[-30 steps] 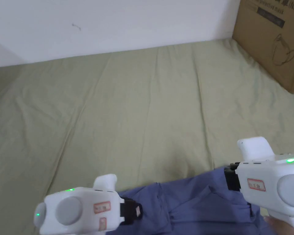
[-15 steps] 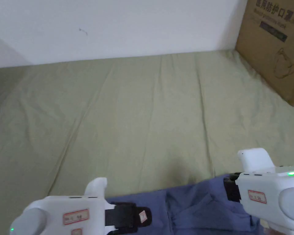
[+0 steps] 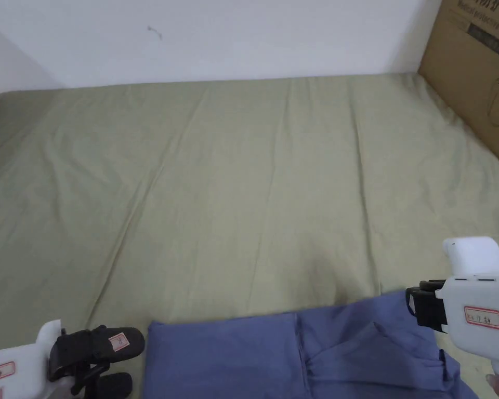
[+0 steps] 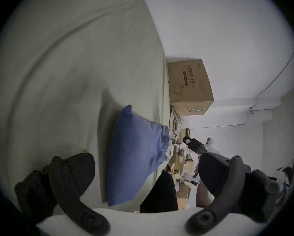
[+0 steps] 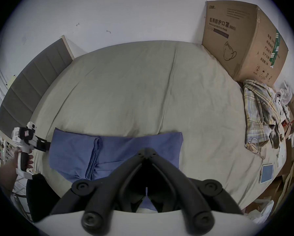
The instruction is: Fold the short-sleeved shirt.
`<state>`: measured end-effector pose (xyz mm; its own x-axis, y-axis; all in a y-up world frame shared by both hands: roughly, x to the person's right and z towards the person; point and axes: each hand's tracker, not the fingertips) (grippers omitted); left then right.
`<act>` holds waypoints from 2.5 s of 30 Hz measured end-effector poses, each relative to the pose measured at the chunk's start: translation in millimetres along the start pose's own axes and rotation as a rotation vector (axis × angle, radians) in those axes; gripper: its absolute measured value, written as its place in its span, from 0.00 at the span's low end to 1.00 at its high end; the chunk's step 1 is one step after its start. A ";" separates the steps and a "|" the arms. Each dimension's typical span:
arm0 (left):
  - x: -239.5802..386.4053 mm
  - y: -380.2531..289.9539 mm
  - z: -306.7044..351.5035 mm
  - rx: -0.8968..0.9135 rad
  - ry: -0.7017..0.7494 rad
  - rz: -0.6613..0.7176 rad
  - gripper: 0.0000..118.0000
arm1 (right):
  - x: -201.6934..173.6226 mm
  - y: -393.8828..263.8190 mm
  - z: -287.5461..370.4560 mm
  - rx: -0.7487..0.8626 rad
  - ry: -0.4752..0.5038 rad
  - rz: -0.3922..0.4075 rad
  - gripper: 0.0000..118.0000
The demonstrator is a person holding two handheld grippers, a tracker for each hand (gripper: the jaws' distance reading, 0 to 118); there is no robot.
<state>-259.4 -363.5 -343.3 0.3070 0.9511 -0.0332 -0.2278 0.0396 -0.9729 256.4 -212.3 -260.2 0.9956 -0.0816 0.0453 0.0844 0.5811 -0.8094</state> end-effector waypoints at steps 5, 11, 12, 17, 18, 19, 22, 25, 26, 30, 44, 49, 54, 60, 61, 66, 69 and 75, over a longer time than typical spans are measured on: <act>5.3 0.0 -61.9 -0.078 -0.150 -0.004 1.00 | 1.9 1.3 -0.2 -0.011 -0.019 0.007 0.00; -3.3 8.4 -80.1 -0.136 -0.097 -0.077 0.90 | 1.6 -2.5 -10.2 -0.046 -0.003 -0.002 0.00; -4.8 8.8 -75.8 -0.115 -0.090 -0.056 0.57 | 0.6 -3.1 -11.8 -0.051 -0.004 0.005 0.00; -13.9 -4.1 -50.6 -0.056 0.156 -0.054 0.12 | -3.7 -3.6 -16.7 -0.065 0.017 0.006 0.00; -5.6 -7.8 -48.4 -0.030 0.100 -0.018 0.12 | -5.0 -3.2 -17.0 -0.064 0.021 0.005 0.00; 10.4 -14.0 -46.9 -0.023 0.137 -0.048 0.12 | -6.8 -2.8 -17.0 -0.062 0.026 0.006 0.00; 42.1 -24.1 -21.3 0.000 0.322 -0.231 0.12 | -11.8 0.1 -14.5 -0.051 0.046 0.016 0.00; 72.9 -29.8 15.3 0.072 0.519 -0.286 0.12 | -15.9 1.8 -11.1 -0.033 0.066 0.023 0.00; 83.1 -30.3 27.5 0.093 0.631 -0.285 0.12 | -17.4 1.7 -10.0 -0.029 0.072 0.027 0.00; 125.6 -36.3 38.3 0.124 0.940 -0.450 0.12 | -21.4 -0.9 -4.4 -0.019 0.097 0.031 0.00; 168.5 -37.2 -163.3 -0.156 0.559 -0.434 0.20 | -3.6 -13.5 18.0 0.013 0.117 -0.009 0.00; 148.8 -38.1 -203.1 -0.230 0.438 -0.323 0.85 | 5.1 -15.7 15.4 0.007 0.105 -0.023 0.00; 162.3 -35.2 -175.1 -0.138 0.458 -0.403 0.90 | 9.4 -13.5 9.8 0.007 0.113 -0.037 0.00; 177.1 -32.5 -130.0 -0.053 0.611 -0.558 0.01 | 7.8 -11.7 6.6 0.023 0.139 -0.059 0.00; 176.6 -33.2 -127.6 -0.036 0.611 -0.559 0.01 | 7.4 -11.7 5.8 0.021 0.141 -0.058 0.00; 176.7 -42.6 -166.9 -0.156 0.494 -0.483 0.00 | 8.9 -13.2 4.3 0.015 0.134 -0.044 0.00; 158.8 -49.2 -203.9 -0.264 0.517 -0.449 0.00 | 14.0 -14.3 3.3 0.010 0.128 -0.052 0.00; 121.0 -50.2 -252.4 -0.342 0.566 -0.440 0.00 | 23.8 -16.6 1.3 0.002 0.106 -0.055 0.00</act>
<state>22.5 -327.7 -356.2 0.7467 0.5661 0.3491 0.2922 0.1922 -0.9368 278.7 -222.9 -244.9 0.9796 -0.1991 0.0274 0.1394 0.5747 -0.8064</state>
